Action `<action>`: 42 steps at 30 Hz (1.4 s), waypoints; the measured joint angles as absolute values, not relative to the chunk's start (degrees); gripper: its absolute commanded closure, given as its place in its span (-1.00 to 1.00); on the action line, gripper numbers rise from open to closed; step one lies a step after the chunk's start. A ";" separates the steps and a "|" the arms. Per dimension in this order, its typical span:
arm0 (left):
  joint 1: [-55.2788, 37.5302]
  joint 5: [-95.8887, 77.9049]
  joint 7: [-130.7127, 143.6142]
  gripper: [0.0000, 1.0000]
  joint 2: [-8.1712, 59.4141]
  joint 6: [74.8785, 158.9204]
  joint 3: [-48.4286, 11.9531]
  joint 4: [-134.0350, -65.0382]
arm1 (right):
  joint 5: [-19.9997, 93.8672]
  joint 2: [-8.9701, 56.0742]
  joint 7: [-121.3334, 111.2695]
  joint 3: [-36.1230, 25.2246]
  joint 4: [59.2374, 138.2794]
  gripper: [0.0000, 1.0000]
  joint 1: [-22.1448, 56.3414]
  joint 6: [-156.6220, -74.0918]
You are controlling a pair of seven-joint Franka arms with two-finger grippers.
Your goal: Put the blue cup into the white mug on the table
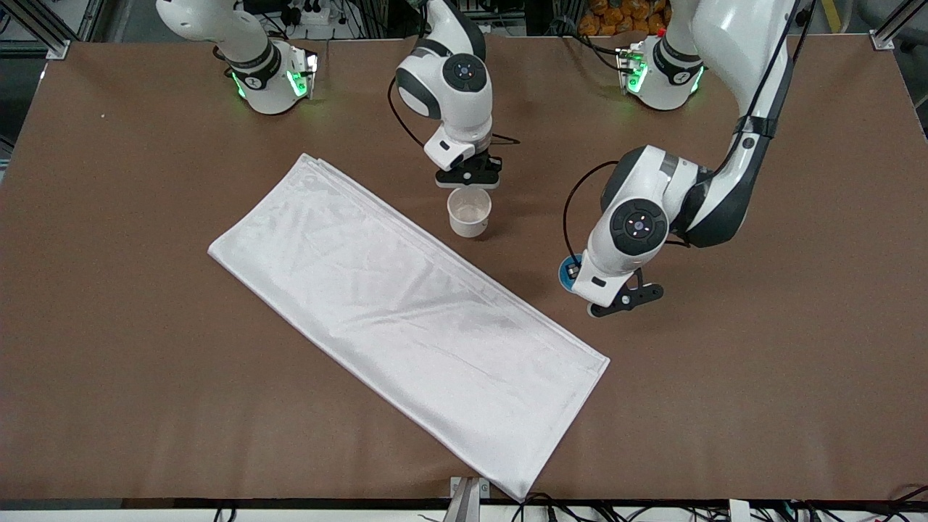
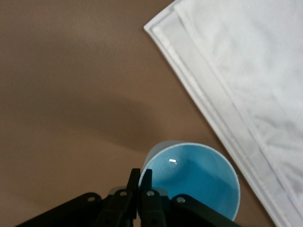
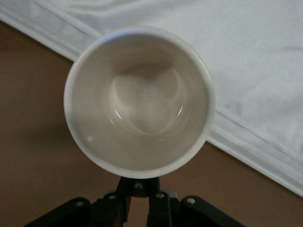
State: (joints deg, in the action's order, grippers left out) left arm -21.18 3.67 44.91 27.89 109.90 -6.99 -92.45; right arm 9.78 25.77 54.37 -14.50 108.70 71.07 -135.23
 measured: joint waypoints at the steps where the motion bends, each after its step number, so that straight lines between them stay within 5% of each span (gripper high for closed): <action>1: -21.18 3.67 44.90 1.00 27.66 109.74 -7.01 -92.46 | 9.78 25.83 54.76 -14.51 109.50 1.00 71.62 -136.52; 17: -20.98 3.67 44.90 1.00 25.74 109.29 -8.55 -92.67 | 9.78 26.65 55.72 -14.74 113.67 0.96 73.28 -141.17; 20: -21.01 3.51 45.00 1.00 25.51 109.29 -9.15 -92.67 | 9.78 27.10 55.72 -14.74 113.71 0.12 73.28 -141.46; 22: -21.07 3.42 45.12 1.00 25.41 109.29 -9.45 -92.67 | 9.78 27.42 55.78 -14.74 113.71 -0.93 73.28 -141.73; 23: -21.10 3.41 45.20 1.00 25.36 109.29 -9.56 -92.67 | 9.78 27.50 55.90 -14.74 113.71 -1.00 73.28 -141.88; 42: -21.10 3.30 46.31 1.00 24.93 109.28 -10.61 -92.72 | 9.81 21.85 61.18 -15.23 111.80 -1.00 73.56 -139.15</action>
